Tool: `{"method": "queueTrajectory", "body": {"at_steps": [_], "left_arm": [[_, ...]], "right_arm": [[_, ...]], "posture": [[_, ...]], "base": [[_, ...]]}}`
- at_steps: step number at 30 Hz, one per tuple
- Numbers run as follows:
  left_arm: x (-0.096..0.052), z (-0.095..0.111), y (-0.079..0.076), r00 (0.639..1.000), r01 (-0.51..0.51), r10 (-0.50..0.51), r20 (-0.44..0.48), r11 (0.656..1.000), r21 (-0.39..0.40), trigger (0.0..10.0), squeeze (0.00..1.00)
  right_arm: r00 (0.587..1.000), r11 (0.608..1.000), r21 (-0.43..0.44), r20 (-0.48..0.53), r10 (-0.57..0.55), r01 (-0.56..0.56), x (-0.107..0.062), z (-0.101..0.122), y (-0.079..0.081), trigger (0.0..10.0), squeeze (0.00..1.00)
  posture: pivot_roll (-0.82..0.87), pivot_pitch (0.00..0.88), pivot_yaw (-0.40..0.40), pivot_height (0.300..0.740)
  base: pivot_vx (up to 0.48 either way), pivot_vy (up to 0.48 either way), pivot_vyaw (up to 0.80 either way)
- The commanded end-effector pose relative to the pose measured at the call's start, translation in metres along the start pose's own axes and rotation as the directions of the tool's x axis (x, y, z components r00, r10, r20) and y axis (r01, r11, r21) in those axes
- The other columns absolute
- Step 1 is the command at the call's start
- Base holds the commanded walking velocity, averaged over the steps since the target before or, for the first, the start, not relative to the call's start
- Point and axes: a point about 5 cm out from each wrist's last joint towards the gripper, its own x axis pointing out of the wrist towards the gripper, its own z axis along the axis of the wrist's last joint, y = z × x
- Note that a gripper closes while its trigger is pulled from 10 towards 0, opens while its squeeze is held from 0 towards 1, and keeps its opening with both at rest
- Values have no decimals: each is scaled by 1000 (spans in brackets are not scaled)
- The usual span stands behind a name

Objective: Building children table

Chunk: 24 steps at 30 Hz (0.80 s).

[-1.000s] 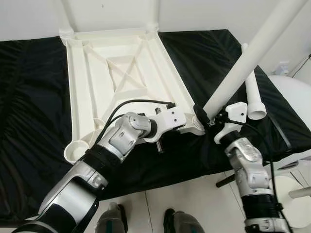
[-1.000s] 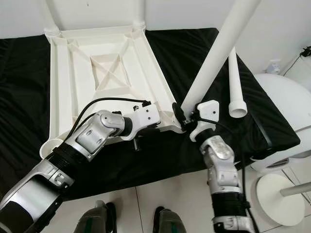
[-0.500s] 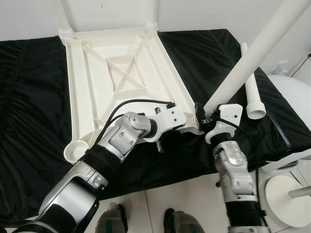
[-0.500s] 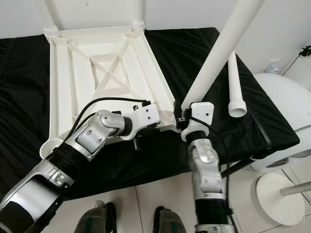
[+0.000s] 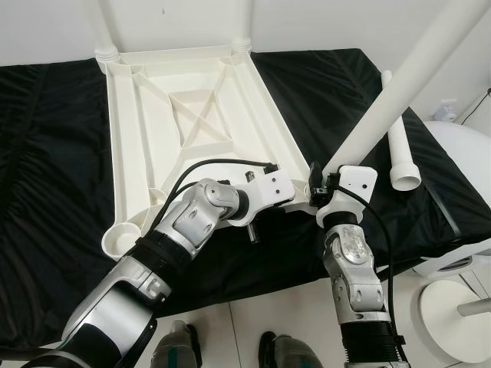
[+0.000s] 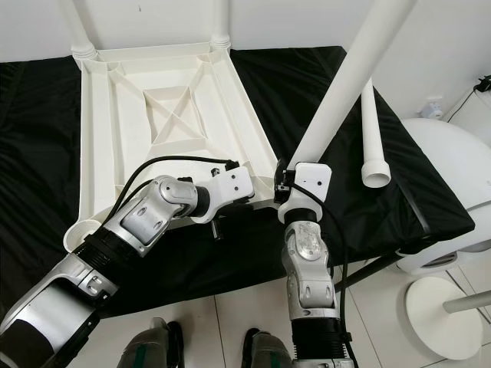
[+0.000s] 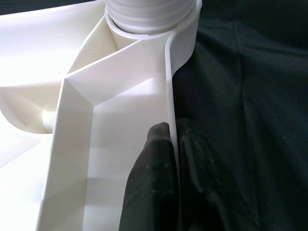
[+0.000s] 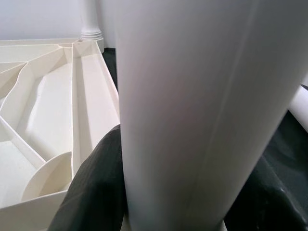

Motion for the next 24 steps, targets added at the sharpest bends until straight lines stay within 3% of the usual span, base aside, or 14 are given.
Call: {"method": "queueTrajectory", "body": {"at_steps": [1,3,4,5,6,18,19,21,22,23,24], "left_arm": [[-2,-2,2,999,-49,48,7,999,22,10000,0],[-1,-3,2,999,-48,48,7,999,23,10000,0],[-1,-2,2,999,-47,47,8,999,24,10000,0],[-1,-2,1,999,-46,46,8,999,24,10000,0],[-1,-2,1,999,-46,45,9,999,25,10000,0],[-2,-2,1,999,-42,41,10,999,27,10000,0],[-2,-2,1,999,-41,41,10,999,26,10000,0],[-2,-2,0,999,-41,40,10,999,26,10000,0],[-2,-2,0,999,-40,40,10,999,26,10000,0],[-2,-2,0,999,-40,40,9,999,26,10000,0],[-2,-2,1,999,-40,40,9,999,26,10000,0]], "right_arm": [[999,999,-5,-8,-41,41,-2,-2,-4,10000,0],[999,999,-5,-7,-47,47,-2,-2,-5,10000,0],[999,999,-5,-6,-51,51,-2,-2,-6,10000,898],[999,999,-5,-5,-53,53,-2,-1,-6,10000,898],[998,998,-4,-4,-55,55,-1,-1,-7,10000,1000],[997,997,-7,-18,-73,73,0,-4,-9,10000,1000],[997,997,-11,-14,-72,72,0,-3,-9,10000,855],[997,997,-13,-11,-70,70,0,-3,-9,10000,855],[998,998,-2,-11,-62,62,2,-2,-9,10000,0],[999,999,3,-9,-54,54,3,-1,-9,0,0],[999,999,5,-4,-45,45,3,-1,-9,0,0]], "posture": [[6,32,-62,740],[6,32,-62,740],[5,29,-61,740],[5,29,-61,740],[5,27,-60,740],[8,32,-58,740],[8,33,-57,740],[8,33,-57,740],[8,34,-57,740],[8,34,-58,740],[8,34,-58,740]], "base": [[0,0,0],[0,0,0],[0,0,0],[0,0,0],[0,0,0],[0,0,0],[0,0,0],[0,0,0],[0,0,0],[0,0,0],[0,0,0]]}}
